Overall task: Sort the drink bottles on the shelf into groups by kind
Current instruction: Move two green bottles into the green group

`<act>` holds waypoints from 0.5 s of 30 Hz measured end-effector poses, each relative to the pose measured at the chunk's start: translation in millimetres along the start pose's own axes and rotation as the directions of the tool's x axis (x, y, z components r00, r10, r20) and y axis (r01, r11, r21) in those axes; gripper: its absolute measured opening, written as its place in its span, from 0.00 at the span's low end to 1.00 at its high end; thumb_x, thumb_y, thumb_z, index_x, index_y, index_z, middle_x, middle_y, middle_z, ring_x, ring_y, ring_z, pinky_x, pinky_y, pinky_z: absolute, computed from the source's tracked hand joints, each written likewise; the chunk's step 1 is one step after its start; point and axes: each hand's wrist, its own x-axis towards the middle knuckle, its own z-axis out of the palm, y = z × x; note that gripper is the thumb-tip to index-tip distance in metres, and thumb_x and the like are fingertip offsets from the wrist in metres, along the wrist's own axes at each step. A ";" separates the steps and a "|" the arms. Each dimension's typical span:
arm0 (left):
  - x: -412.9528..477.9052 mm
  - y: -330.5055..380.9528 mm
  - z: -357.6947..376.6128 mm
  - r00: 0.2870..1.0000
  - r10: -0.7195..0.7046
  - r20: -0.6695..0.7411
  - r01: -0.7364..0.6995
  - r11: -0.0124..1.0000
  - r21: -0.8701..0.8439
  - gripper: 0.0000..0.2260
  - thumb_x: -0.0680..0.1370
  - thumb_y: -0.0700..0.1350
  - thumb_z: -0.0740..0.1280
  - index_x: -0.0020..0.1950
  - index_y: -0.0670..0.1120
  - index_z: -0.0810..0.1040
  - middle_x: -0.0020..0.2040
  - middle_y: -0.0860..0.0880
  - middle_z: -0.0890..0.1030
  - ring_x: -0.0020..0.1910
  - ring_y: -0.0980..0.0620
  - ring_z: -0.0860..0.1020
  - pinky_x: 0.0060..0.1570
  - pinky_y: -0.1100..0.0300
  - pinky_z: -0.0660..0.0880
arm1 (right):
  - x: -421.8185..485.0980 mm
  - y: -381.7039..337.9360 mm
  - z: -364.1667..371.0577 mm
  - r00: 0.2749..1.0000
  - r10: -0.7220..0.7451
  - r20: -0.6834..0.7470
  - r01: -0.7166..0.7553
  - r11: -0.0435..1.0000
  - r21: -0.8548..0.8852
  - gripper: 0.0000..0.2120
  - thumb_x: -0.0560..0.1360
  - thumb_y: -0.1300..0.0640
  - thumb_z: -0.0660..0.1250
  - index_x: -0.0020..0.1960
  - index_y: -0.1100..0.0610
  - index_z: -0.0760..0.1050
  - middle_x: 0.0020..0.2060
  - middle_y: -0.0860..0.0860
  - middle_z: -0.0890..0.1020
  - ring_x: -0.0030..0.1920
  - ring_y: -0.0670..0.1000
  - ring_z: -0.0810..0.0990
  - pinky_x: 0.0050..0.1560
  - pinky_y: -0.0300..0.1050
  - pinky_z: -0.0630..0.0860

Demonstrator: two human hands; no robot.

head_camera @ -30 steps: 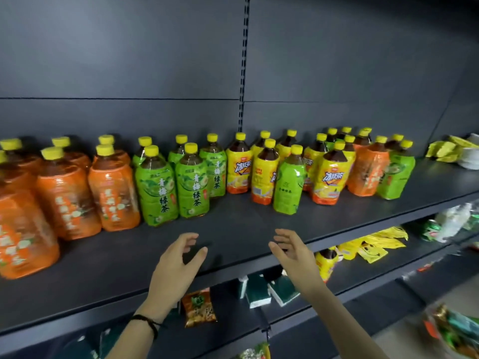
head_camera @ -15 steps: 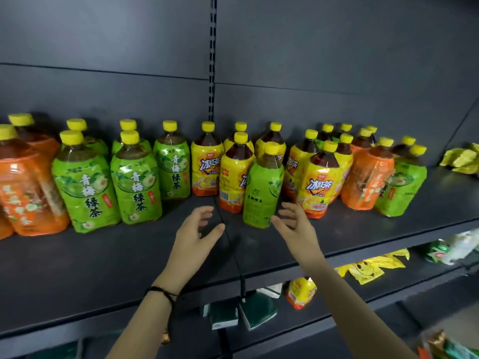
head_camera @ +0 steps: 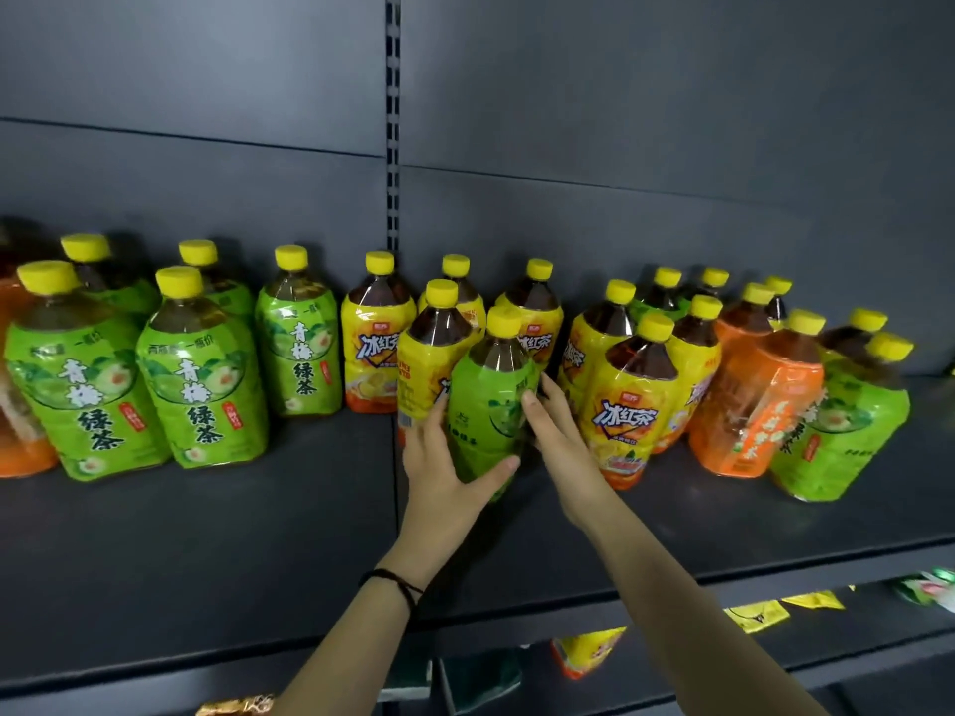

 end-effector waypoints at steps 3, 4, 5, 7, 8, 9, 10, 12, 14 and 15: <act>-1.5 0.0 9.8 1.000 -0.010 -0.027 0.009 1.000 -0.005 0.49 0.62 0.67 0.71 0.76 0.56 0.51 0.72 0.52 0.57 0.74 0.52 0.55 0.71 0.55 0.56 | 6.0 6.4 -7.3 0.997 0.012 0.077 -0.011 1.000 -0.015 0.38 0.69 0.33 0.66 0.75 0.41 0.58 0.70 0.42 0.69 0.69 0.43 0.68 0.68 0.44 0.68; -0.9 0.2 11.4 1.000 -0.009 -0.029 0.009 1.000 -0.014 0.50 0.62 0.67 0.71 0.77 0.56 0.51 0.73 0.52 0.56 0.74 0.53 0.54 0.71 0.56 0.55 | 6.9 6.9 -10.5 0.996 0.025 0.089 -0.022 0.999 -0.034 0.40 0.67 0.32 0.67 0.75 0.41 0.59 0.71 0.42 0.66 0.71 0.43 0.65 0.71 0.46 0.64; 0.1 0.2 12.3 0.999 -0.009 -0.032 0.008 1.000 -0.023 0.49 0.62 0.67 0.71 0.76 0.56 0.51 0.73 0.53 0.57 0.74 0.54 0.54 0.71 0.57 0.54 | 7.4 7.2 -14.2 0.994 0.033 0.101 -0.027 0.998 -0.058 0.38 0.68 0.33 0.67 0.73 0.42 0.61 0.71 0.41 0.64 0.71 0.38 0.61 0.71 0.41 0.61; 2.0 0.0 13.1 0.999 -0.005 -0.037 0.003 0.999 -0.043 0.47 0.61 0.67 0.71 0.75 0.58 0.54 0.72 0.54 0.59 0.73 0.56 0.56 0.71 0.58 0.55 | 5.8 5.1 -19.4 0.993 0.049 0.105 -0.039 0.995 -0.095 0.23 0.73 0.41 0.66 0.66 0.43 0.66 0.64 0.40 0.64 0.63 0.30 0.61 0.59 0.23 0.63; 1.6 0.8 14.0 0.999 0.000 -0.036 -0.003 0.998 -0.058 0.44 0.62 0.67 0.70 0.73 0.61 0.55 0.71 0.55 0.60 0.72 0.56 0.58 0.70 0.58 0.56 | 4.7 3.9 -20.7 0.993 0.051 0.102 -0.040 0.993 -0.113 0.20 0.74 0.43 0.67 0.63 0.42 0.66 0.62 0.43 0.64 0.62 0.32 0.64 0.54 0.22 0.66; 0.5 1.2 15.2 0.999 0.007 -0.033 -0.009 0.997 -0.073 0.41 0.62 0.67 0.70 0.70 0.64 0.56 0.70 0.56 0.61 0.72 0.57 0.59 0.70 0.59 0.58 | 4.1 5.3 -22.5 0.995 0.042 0.090 -0.029 0.990 -0.136 0.21 0.72 0.42 0.69 0.62 0.41 0.67 0.61 0.45 0.65 0.64 0.38 0.66 0.55 0.26 0.68; -1.0 2.5 16.9 0.999 0.018 -0.033 -0.021 0.996 -0.087 0.38 0.62 0.67 0.71 0.68 0.67 0.56 0.69 0.57 0.63 0.71 0.58 0.61 0.69 0.58 0.60 | 2.6 7.4 -25.0 0.997 0.027 0.074 -0.016 0.988 -0.154 0.25 0.68 0.38 0.71 0.61 0.41 0.68 0.62 0.47 0.65 0.67 0.44 0.66 0.61 0.34 0.70; -3.9 4.0 21.9 0.998 0.049 -0.044 -0.053 0.992 -0.114 0.35 0.63 0.68 0.71 0.65 0.69 0.58 0.67 0.60 0.66 0.68 0.61 0.65 0.68 0.57 0.64 | -2.2 8.6 -28.9 0.998 0.003 0.056 0.007 0.985 -0.172 0.32 0.62 0.32 0.71 0.62 0.41 0.69 0.65 0.48 0.66 0.70 0.47 0.64 0.68 0.47 0.68; -6.7 1.0 27.8 0.995 0.078 -0.058 -0.086 0.986 -0.140 0.32 0.65 0.69 0.70 0.65 0.70 0.60 0.66 0.61 0.68 0.67 0.59 0.68 0.67 0.54 0.68 | -8.8 9.3 -34.4 0.998 0.003 0.061 0.005 0.992 -0.127 0.29 0.61 0.33 0.70 0.59 0.38 0.69 0.64 0.46 0.68 0.68 0.45 0.66 0.66 0.46 0.68; -7.7 -0.9 31.2 0.994 0.085 -0.063 -0.093 0.985 -0.145 0.31 0.66 0.69 0.69 0.65 0.70 0.60 0.67 0.59 0.69 0.68 0.57 0.69 0.67 0.50 0.69 | -12.3 8.4 -38.6 0.997 -0.009 0.073 0.017 0.994 -0.106 0.24 0.63 0.35 0.71 0.57 0.36 0.69 0.63 0.46 0.69 0.66 0.43 0.67 0.64 0.42 0.68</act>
